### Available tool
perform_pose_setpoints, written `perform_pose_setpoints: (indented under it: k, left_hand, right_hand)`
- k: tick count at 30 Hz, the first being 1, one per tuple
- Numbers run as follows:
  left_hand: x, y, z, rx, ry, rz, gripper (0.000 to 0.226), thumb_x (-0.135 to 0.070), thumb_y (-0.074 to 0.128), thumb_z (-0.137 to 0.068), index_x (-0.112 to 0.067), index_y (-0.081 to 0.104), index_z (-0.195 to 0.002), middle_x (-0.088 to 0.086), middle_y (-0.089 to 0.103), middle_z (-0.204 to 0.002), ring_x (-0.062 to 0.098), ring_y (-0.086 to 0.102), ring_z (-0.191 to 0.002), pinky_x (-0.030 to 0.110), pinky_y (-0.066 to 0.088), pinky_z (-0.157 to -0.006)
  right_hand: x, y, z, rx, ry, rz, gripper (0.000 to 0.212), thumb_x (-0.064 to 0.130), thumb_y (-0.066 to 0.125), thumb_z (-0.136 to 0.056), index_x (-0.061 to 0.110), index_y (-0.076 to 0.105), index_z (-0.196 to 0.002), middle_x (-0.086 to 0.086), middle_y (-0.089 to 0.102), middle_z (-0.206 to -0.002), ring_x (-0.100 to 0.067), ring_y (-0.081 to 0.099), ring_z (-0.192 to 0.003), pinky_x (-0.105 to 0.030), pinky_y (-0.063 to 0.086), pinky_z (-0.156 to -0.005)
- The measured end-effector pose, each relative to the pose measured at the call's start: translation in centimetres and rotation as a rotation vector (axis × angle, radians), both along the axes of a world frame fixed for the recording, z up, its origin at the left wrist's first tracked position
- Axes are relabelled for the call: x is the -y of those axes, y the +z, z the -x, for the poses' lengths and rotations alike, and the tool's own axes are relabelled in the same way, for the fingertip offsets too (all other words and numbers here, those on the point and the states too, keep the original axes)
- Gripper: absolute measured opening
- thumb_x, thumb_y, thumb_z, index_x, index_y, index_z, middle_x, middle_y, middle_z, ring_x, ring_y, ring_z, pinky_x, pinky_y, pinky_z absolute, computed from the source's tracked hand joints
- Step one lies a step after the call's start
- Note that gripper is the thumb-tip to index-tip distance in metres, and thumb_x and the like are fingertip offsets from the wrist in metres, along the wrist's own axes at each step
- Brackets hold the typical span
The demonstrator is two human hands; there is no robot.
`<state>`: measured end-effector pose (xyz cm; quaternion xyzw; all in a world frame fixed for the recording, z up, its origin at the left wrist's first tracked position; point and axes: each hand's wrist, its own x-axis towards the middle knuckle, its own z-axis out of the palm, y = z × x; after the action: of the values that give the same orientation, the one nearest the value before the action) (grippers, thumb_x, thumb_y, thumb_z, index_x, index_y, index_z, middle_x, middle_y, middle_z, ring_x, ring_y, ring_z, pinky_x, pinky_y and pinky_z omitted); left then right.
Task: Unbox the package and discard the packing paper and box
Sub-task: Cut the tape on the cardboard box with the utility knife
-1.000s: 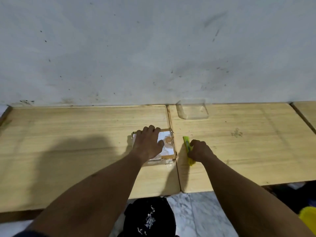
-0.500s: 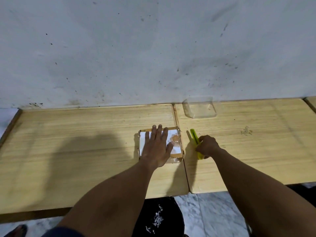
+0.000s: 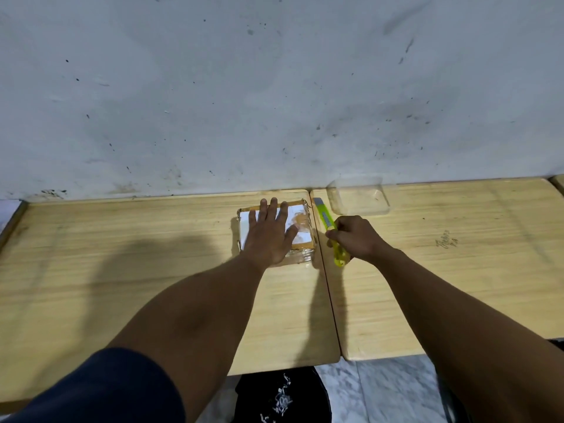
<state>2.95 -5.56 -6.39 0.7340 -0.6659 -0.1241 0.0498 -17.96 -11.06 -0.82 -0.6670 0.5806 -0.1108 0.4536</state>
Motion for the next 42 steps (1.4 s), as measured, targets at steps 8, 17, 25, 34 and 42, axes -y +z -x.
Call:
perform_pose_setpoints:
  k: [8,17,25,34,42]
  left_hand:
    - [0.3,0.0,-0.1,-0.021,-0.003,-0.021,0.066,-0.053,0.019,-0.103,-0.019,0.005,-0.159,0.008,-0.002,-0.167,0.029,-0.01,-0.152,0.05,-0.002,-0.122]
    - [0.4,-0.1,-0.1,-0.011,-0.004,-0.016,0.067,-0.053,0.019,-0.104,-0.019,0.005,-0.159,0.008,-0.003,-0.167,0.03,-0.011,-0.152,0.05,-0.002,-0.122]
    - [0.1,-0.2,0.0,0.005,-0.003,0.017,0.065,-0.052,0.017,-0.104,-0.019,0.007,-0.159,0.008,-0.001,-0.167,0.029,-0.009,-0.153,0.05,0.0,-0.122]
    - [0.5,-0.5,0.5,0.046,0.053,0.026,0.063,-0.05,0.015,-0.105,-0.019,0.008,-0.159,0.008,0.001,-0.167,0.03,-0.007,-0.153,0.05,0.0,-0.122]
    - [0.4,-0.4,1.0,0.089,0.069,0.024,0.062,-0.049,0.014,-0.105,-0.018,0.007,-0.159,0.009,0.0,-0.167,0.03,-0.007,-0.153,0.05,0.001,-0.123]
  right_hand:
    - [-0.8,0.7,-0.6,0.074,0.0,-0.022,0.012,0.013,0.057,-0.09,0.008,0.067,-0.096,-0.017,0.071,-0.068,-0.02,0.06,-0.051,-0.037,0.052,-0.056]
    - [-0.9,1.0,-0.8,0.019,0.026,-0.001,0.015,0.015,0.058,-0.091,0.009,0.067,-0.102,-0.013,0.067,-0.067,-0.018,0.06,-0.054,-0.027,0.048,-0.055]
    - [-0.3,2.0,-1.5,-0.029,0.051,-0.05,0.041,0.012,0.046,-0.093,0.012,0.058,-0.133,-0.012,0.059,-0.075,-0.025,0.056,-0.048,-0.027,0.049,-0.043]
    - [0.4,2.6,-3.7,-0.109,0.123,-0.082,0.061,0.001,0.039,-0.09,0.017,0.04,-0.149,-0.026,0.065,-0.099,-0.025,0.05,-0.045,-0.026,0.043,-0.038]
    - [0.6,3.6,-3.8,-0.216,0.196,-0.172,0.054,0.005,0.037,-0.094,0.014,0.045,-0.146,-0.013,0.049,-0.074,-0.022,0.043,-0.042,-0.023,0.039,-0.038]
